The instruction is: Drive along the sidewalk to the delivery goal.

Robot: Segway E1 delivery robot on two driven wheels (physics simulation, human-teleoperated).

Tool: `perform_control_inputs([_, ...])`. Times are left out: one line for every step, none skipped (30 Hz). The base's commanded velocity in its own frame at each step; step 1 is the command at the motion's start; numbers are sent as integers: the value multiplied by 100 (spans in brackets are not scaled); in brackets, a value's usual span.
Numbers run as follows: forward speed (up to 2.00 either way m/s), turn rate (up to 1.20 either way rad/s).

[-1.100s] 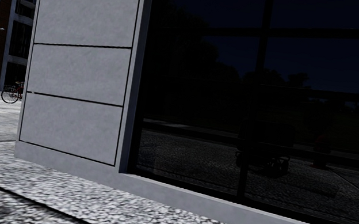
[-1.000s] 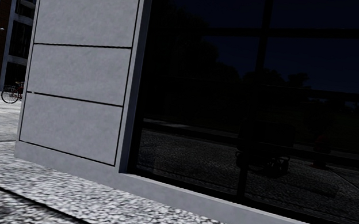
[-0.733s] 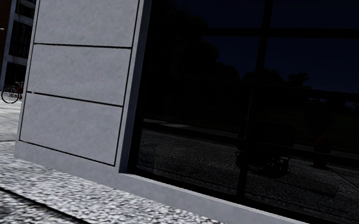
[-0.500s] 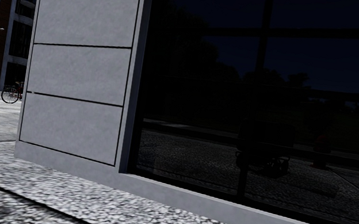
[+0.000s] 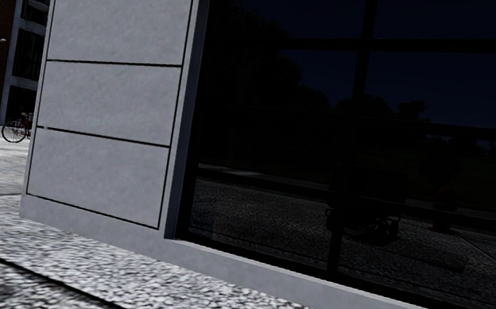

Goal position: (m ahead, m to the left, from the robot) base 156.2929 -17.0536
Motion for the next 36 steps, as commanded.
perform_control_inputs([13, 16])
perform_control_inputs([36, 19])
perform_control_inputs([46, 20])
perform_control_inputs([50, 22])
perform_control_inputs([55, 26])
perform_control_inputs([55, 26])
perform_control_inputs([58, 33])
perform_control_inputs([59, 36])
perform_control_inputs([60, 37])
perform_control_inputs([60, 37])
perform_control_inputs([60, 37])
perform_control_inputs([57, 40])
perform_control_inputs([57, 40])
perform_control_inputs([56, 49])
perform_control_inputs([52, 54])
perform_control_inputs([50, 55])
perform_control_inputs([49, 56])
perform_control_inputs([49, 56])
perform_control_inputs([48, 56])
perform_control_inputs([47, 56])
perform_control_inputs([47, 57])
perform_control_inputs([47, 57])
perform_control_inputs([47, 59])
perform_control_inputs([47, 61])
perform_control_inputs([47, 61])
perform_control_inputs([47, 61])
perform_control_inputs([47, 61])
perform_control_inputs([47, 61])
perform_control_inputs([48, 61])
perform_control_inputs([50, 61])
perform_control_inputs([50, 61])
perform_control_inputs([52, 61])
perform_control_inputs([58, 61])
perform_control_inputs([60, 61])
perform_control_inputs([62, 61])
perform_control_inputs([65, 61])
